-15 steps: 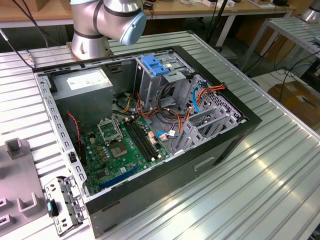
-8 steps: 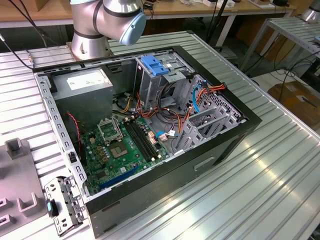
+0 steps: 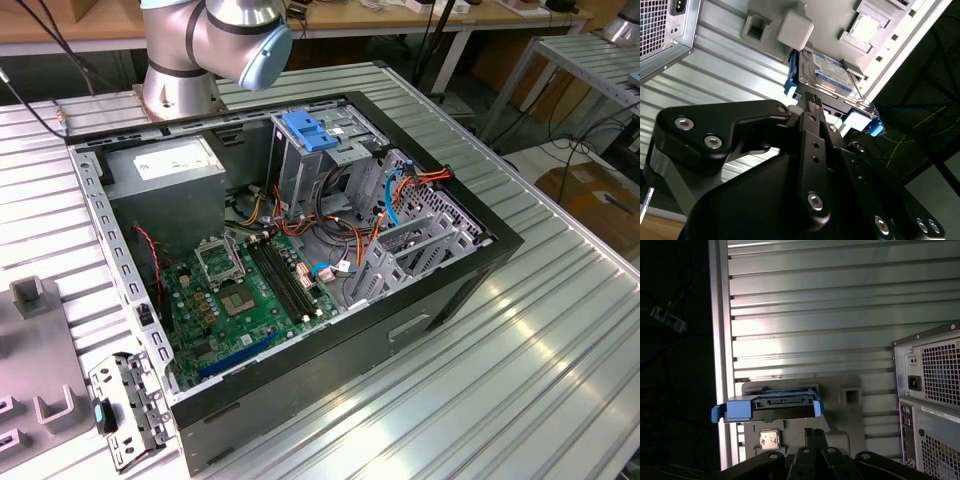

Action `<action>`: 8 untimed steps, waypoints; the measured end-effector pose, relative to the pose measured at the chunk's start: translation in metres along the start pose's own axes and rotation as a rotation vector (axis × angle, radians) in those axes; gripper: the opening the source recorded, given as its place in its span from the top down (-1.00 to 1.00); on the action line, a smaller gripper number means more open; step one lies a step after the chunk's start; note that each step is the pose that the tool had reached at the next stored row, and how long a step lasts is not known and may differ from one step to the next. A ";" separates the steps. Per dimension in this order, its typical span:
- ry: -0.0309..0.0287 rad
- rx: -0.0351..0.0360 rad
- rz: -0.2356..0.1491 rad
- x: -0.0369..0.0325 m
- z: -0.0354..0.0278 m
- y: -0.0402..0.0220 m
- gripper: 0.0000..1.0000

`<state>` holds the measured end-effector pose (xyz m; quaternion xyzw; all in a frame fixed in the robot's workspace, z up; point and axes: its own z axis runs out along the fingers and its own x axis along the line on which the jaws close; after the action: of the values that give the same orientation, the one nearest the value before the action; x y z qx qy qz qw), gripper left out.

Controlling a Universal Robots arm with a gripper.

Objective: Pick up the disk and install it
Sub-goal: 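Reach for the disk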

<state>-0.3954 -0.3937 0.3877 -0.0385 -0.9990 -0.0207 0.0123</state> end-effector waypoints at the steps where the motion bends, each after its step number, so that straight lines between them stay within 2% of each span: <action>1: 0.0001 0.0001 0.000 0.0008 0.0000 -0.0001 0.79; 8: 0.0000 0.0000 0.000 0.0108 0.0003 -0.0007 0.79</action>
<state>-0.4063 -0.3936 0.3877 -0.0384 -0.9990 -0.0207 0.0124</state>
